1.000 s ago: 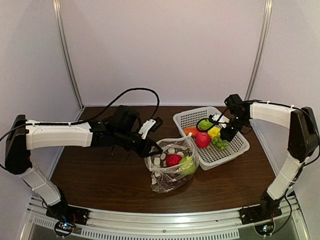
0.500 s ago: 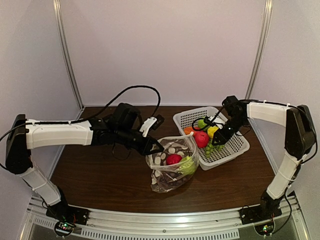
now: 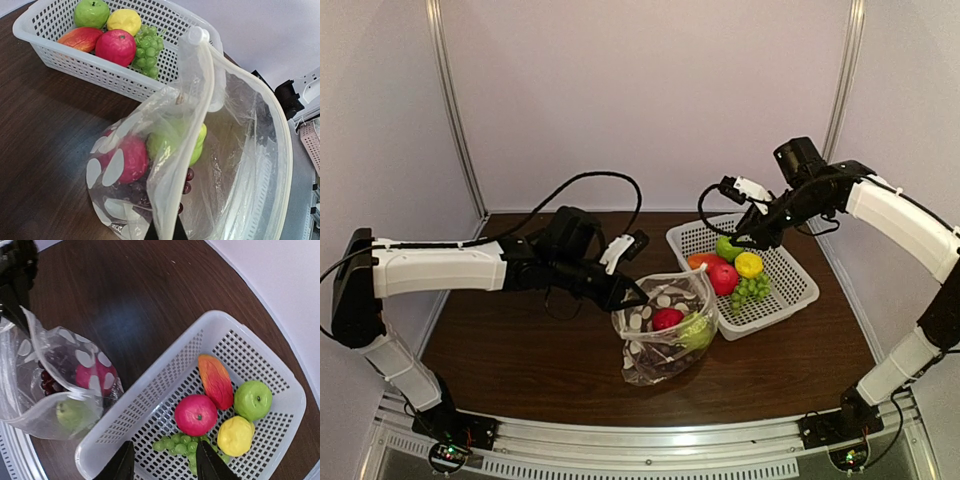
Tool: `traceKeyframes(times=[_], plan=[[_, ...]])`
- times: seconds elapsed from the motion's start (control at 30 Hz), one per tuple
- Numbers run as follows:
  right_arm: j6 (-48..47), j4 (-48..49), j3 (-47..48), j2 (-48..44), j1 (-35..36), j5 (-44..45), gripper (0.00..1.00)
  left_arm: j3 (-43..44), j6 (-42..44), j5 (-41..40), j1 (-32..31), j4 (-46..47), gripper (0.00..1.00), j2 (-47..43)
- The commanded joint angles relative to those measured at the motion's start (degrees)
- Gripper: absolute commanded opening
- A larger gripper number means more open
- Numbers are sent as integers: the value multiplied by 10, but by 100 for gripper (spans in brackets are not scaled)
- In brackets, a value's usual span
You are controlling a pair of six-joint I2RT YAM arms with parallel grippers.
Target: Open the zip-top bag and remove the fake food
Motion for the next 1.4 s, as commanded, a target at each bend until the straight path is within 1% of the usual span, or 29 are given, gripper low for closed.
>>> traceKeyframes(times=[0.0,0.1,0.23,0.3,0.43,0.63,0.8,0.9,1.03,1.23,1.37], plan=[[-79,-43,42,-25,86,7,42,17,3,18,4,17,0,13],[-133,-75,75,-27,138,11,40,17,-1,33,4,26,0,14],[-169,-100,95,-7,191,13,30,15,-10,51,5,46,0,14],[-176,-112,96,6,222,18,28,11,-16,60,4,62,0,14],[-191,-119,76,27,272,50,25,5,-28,78,4,88,0,19],[-218,-106,19,41,323,140,22,6,-32,86,4,94,0,29],[-224,-114,4,56,335,178,26,7,-34,91,4,98,0,40],[-223,-119,4,67,339,201,30,9,-42,96,4,103,0,48],[-217,-130,10,88,341,221,40,12,-45,102,3,106,0,58],[-215,-132,11,109,342,234,47,14,-43,106,3,104,0,63],[-217,-128,9,119,343,244,54,19,-39,107,3,97,0,64]])
